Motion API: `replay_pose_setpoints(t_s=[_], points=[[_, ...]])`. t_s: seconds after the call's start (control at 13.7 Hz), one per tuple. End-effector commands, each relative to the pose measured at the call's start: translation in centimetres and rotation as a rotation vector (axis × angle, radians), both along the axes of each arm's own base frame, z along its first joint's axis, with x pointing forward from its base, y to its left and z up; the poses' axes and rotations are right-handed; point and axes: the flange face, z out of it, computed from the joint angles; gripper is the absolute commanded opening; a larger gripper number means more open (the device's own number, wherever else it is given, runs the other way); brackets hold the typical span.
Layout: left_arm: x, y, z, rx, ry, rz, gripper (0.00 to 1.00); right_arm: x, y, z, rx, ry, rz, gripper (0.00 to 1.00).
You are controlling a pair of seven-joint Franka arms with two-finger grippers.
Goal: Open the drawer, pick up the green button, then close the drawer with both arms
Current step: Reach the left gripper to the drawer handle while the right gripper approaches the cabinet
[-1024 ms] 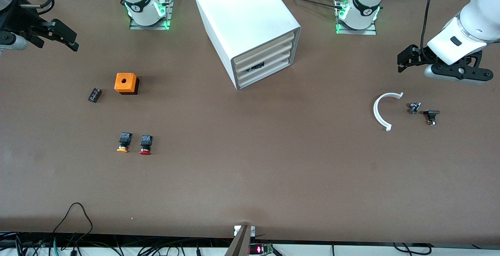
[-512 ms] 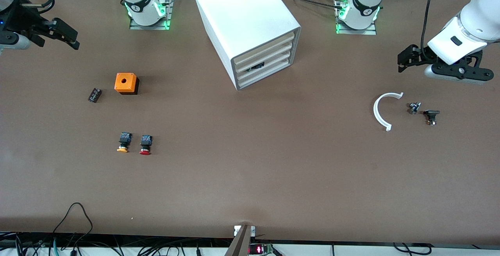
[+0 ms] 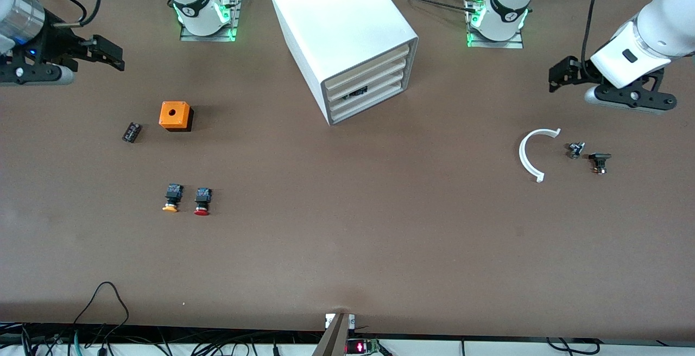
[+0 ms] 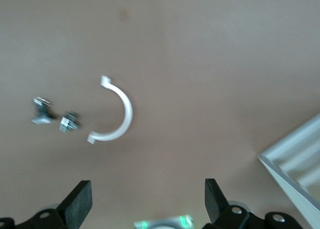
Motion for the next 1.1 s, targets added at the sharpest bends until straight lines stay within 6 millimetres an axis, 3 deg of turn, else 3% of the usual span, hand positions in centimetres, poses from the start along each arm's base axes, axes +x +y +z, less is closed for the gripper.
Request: replay_pose_setpoints(t_s=[0.0,0.15,0.29,0.73,1.02], points=[[-1.1,-1.2,0.1,-0.065,0.106,-0.038,0.99,1.8,0.0,-2.6,-0.004,0.027,0.032,1.00],[-1.9,-3.8,-0.8,-0.117,0.182,-0.090,0.99,3.3,0.2,-3.9,-0.005,-0.005,0.002,1.00],[-1.9,-4.8,-1.8,-0.209,0.228,-0.124,0.99,5.1,1.2,-6.0,0.001,-0.027,-0.035,1.00],[-0.1,-7.3,-7.2,-0.535,0.339,-0.203,0.99,9.7,4.9,-12.0,0.002,-0.073,-0.177,1.00],[-0.6,-10.1,-10.8,-0.666,0.319,-0.195,0.99,11.7,9.7,-15.0,-0.018,-0.048,-0.291,1.00]])
